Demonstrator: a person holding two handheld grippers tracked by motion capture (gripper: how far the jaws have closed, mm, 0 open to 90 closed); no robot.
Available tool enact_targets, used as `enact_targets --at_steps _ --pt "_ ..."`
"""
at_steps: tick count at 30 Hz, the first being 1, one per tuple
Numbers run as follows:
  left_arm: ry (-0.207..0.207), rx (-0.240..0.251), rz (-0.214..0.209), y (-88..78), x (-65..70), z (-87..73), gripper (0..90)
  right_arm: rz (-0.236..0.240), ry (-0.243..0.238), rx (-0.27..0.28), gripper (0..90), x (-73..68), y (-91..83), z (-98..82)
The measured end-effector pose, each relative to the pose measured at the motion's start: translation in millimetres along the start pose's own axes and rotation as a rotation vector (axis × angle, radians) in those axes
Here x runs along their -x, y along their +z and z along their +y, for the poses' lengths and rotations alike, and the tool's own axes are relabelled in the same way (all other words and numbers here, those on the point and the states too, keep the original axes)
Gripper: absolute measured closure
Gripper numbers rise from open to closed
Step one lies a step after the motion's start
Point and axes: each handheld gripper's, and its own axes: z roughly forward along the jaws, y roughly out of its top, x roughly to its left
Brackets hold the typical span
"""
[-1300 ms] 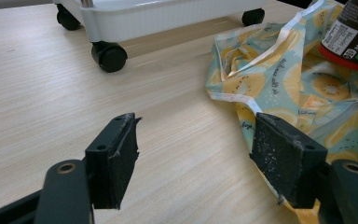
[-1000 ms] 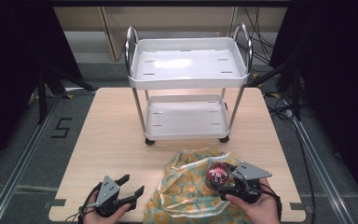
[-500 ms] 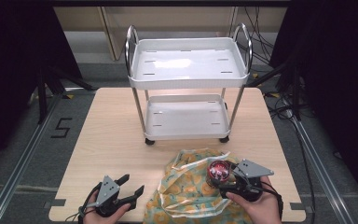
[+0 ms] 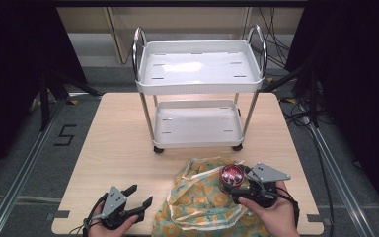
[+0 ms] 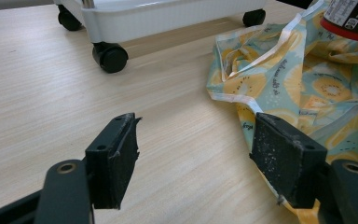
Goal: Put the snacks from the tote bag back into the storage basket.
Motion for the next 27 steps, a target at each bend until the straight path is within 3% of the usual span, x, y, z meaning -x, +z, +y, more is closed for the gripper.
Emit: enact_targets --at_steps 3,4,6,11,13,17,19,20,27 --pt "0.006 -0.007 0.003 -0.3 -0.2 0.2 30.7 -0.012 0.019 0.011 26.0 -0.1 0.4 2.1" --pt "0.007 -0.008 0.003 -0.4 -0.3 0.2 30.7 -0.015 -0.017 0.017 26.0 3.2 0.7 3.4" --pt "0.008 -0.009 0.005 -0.4 -0.2 0.4 30.8 -0.020 0.011 0.007 26.0 3.2 -0.2 5.6" --pt "0.002 0.003 -0.003 0.2 -0.4 0.0 30.8 -0.035 0.005 0.010 26.0 6.3 1.1 11.0" --pt "0.003 -0.002 -0.001 -0.1 -0.4 0.1 30.8 -0.036 0.048 -0.009 26.0 5.3 1.0 13.5" --pt "0.006 -0.004 -0.001 -0.2 -0.2 0.4 30.8 -0.044 0.054 -0.003 26.0 6.1 2.4 16.1" --pt "0.005 -0.009 0.004 -0.4 0.3 0.5 30.7 -0.037 0.031 -0.010 26.0 9.0 3.5 17.9" --pt "0.006 -0.009 0.004 -0.3 0.2 0.4 30.8 -0.042 0.037 -0.033 26.0 8.6 4.3 19.5" --pt "0.007 -0.009 0.005 -0.4 0.3 0.6 30.8 -0.050 0.061 -0.032 26.0 6.5 9.1 23.3"
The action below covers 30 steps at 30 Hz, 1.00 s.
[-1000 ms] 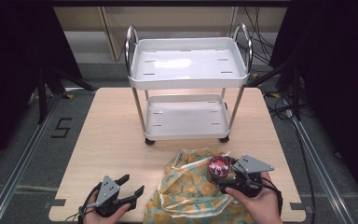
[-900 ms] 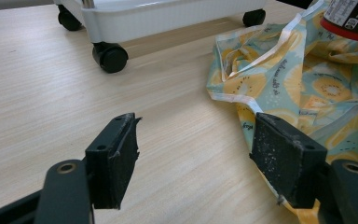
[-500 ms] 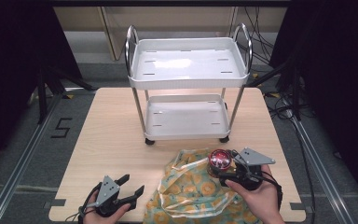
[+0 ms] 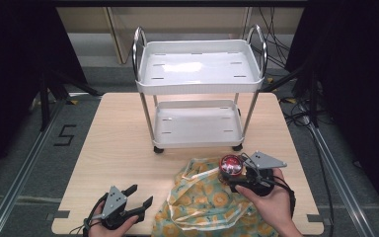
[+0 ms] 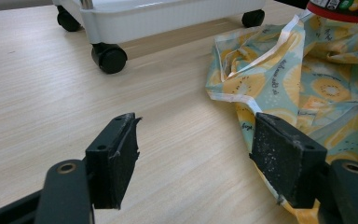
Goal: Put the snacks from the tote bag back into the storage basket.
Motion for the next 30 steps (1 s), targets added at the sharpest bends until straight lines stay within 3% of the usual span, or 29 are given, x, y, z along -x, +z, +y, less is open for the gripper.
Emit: enact_targets --at_steps 2,3,4,5,6,7,8,11,12,13,19,21,22,25,26,30 --pt "0.001 0.000 0.000 0.0 -0.1 0.0 30.8 -0.004 0.016 0.001 26.0 -0.5 0.3 2.4" --pt "-0.013 0.010 -0.001 0.8 1.0 -0.2 30.8 -0.003 -0.024 0.006 26.0 3.6 1.0 3.9" --pt "-0.009 0.010 -0.002 0.9 0.8 -0.1 30.8 -0.011 -0.001 0.015 26.0 2.3 1.1 5.1" --pt "-0.029 0.015 -0.003 1.5 1.9 -0.7 30.9 -0.015 0.002 0.015 26.0 2.9 1.1 7.2" --pt "-0.021 0.003 0.000 0.8 1.5 -0.5 30.8 -0.016 -0.019 0.018 26.0 5.8 1.4 8.5" --pt "-0.023 0.012 -0.006 1.8 1.5 -0.8 30.8 -0.016 -0.019 0.018 26.0 5.8 1.4 8.5" --pt "-0.002 0.007 -0.010 1.7 0.6 -0.2 30.9 -0.017 0.012 0.022 26.0 4.6 2.5 9.2" --pt "0.003 -0.005 -0.002 0.5 1.0 0.2 30.9 -0.017 -0.003 0.017 26.0 6.5 4.4 10.6" --pt "-0.005 0.009 -0.013 1.6 0.8 -0.3 30.9 -0.032 -0.013 0.024 26.0 7.6 5.3 10.5" --pt "-0.001 0.009 -0.010 1.6 0.5 -0.2 30.9 -0.025 0.028 0.010 26.0 4.4 5.8 10.2" --pt "-0.001 0.010 -0.010 1.5 0.6 -0.1 30.9 -0.023 0.027 0.007 26.0 4.9 9.1 12.2" --pt "-0.001 0.009 -0.010 1.5 0.5 -0.1 30.9 -0.030 -0.002 0.022 26.0 7.1 10.3 13.5" --pt "-0.001 0.009 -0.010 1.5 0.6 -0.1 30.9 -0.030 0.020 0.020 26.0 5.4 10.2 13.9" --pt "-0.020 0.010 -0.010 2.0 1.5 -0.4 30.9 -0.026 -0.009 0.032 26.1 7.6 11.8 16.1" --pt "0.000 0.009 -0.010 1.6 0.5 0.0 30.9 -0.034 0.027 0.024 26.0 4.9 11.7 16.7" --pt "0.001 0.008 -0.010 1.7 0.4 0.0 30.9 -0.039 0.003 0.034 26.0 7.2 13.2 18.5"
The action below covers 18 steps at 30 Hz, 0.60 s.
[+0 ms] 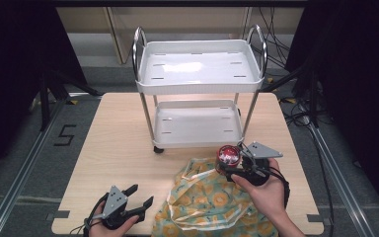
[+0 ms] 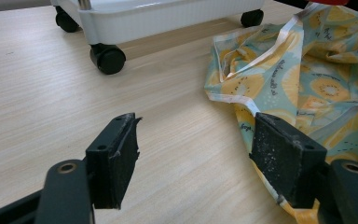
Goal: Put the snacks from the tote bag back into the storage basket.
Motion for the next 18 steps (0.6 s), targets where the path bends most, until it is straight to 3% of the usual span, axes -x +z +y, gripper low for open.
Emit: enact_targets --at_steps 1,2,4,5,8,10,15,17,18 --pt "-0.001 0.000 0.000 0.0 0.1 0.0 30.9 0.010 0.025 -0.014 26.0 -1.6 -0.3 0.5" --pt "-0.004 0.000 0.000 0.0 0.3 0.0 30.9 0.012 0.000 -0.003 26.0 1.0 1.0 1.2" --pt "-0.001 0.000 0.000 0.0 0.2 0.0 30.9 0.004 -0.007 0.000 26.0 1.8 2.3 1.9" --pt "0.003 -0.002 -0.001 0.1 0.0 0.1 30.9 0.003 0.030 -0.004 26.0 -1.1 2.3 2.2" --pt "0.000 0.000 -0.003 0.2 0.1 0.0 30.9 0.004 0.009 -0.003 26.0 1.1 3.1 3.2" --pt "0.000 0.000 0.000 0.1 0.1 -0.1 30.9 0.013 0.032 -0.014 26.0 -0.4 3.5 3.9" --pt "0.002 -0.005 0.006 -0.5 -0.2 0.3 31.0 0.013 -0.021 -0.001 26.0 4.6 6.8 4.7" --pt "0.001 -0.006 0.006 -0.4 0.0 0.3 31.0 0.005 -0.003 0.004 26.0 4.4 7.1 5.0" --pt "0.001 -0.006 0.007 -0.4 0.2 0.4 31.0 0.009 0.035 -0.015 26.0 1.7 6.0 5.3"
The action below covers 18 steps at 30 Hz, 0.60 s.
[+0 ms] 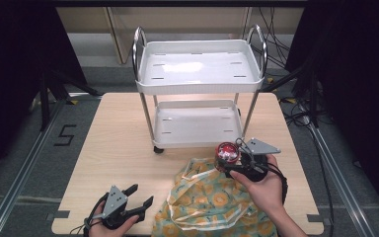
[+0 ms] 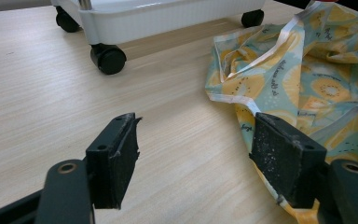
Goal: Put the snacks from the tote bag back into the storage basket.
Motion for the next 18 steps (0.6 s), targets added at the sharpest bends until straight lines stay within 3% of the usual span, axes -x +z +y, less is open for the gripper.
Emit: enact_targets --at_steps 3,4,5,11,12,14,15,16,18 --pt "0.012 -0.001 -0.004 0.0 -0.3 0.4 31.1 -0.002 -0.015 0.001 26.0 1.9 1.1 0.0" --pt "0.007 -0.001 -0.003 0.0 0.3 0.4 31.1 0.000 -0.045 0.013 26.0 4.5 2.7 0.5" --pt "0.009 0.000 -0.004 -0.1 0.2 0.4 31.1 -0.010 -0.005 0.007 26.1 2.4 3.1 0.1" --pt "-0.001 0.002 -0.003 0.1 0.0 0.0 31.1 -0.009 -0.006 0.008 26.0 5.0 3.8 1.2" --pt "-0.003 0.002 -0.003 0.1 0.0 -0.1 31.1 -0.012 -0.033 0.021 26.0 6.8 4.8 1.3" --pt "-0.001 0.003 -0.004 0.0 -0.3 -0.2 31.1 -0.016 -0.038 0.017 26.0 8.2 4.6 1.7" --pt "-0.001 0.004 -0.003 0.0 -0.4 -0.2 31.0 0.001 -0.028 0.013 26.1 8.9 5.6 2.2" --pt "-0.023 0.004 0.000 0.1 0.7 -0.7 31.1 -0.015 -0.017 0.015 26.0 7.9 5.1 2.2" --pt "-0.023 0.004 0.002 0.1 0.5 -0.7 31.1 -0.017 -0.003 0.013 26.0 6.6 5.4 2.1"
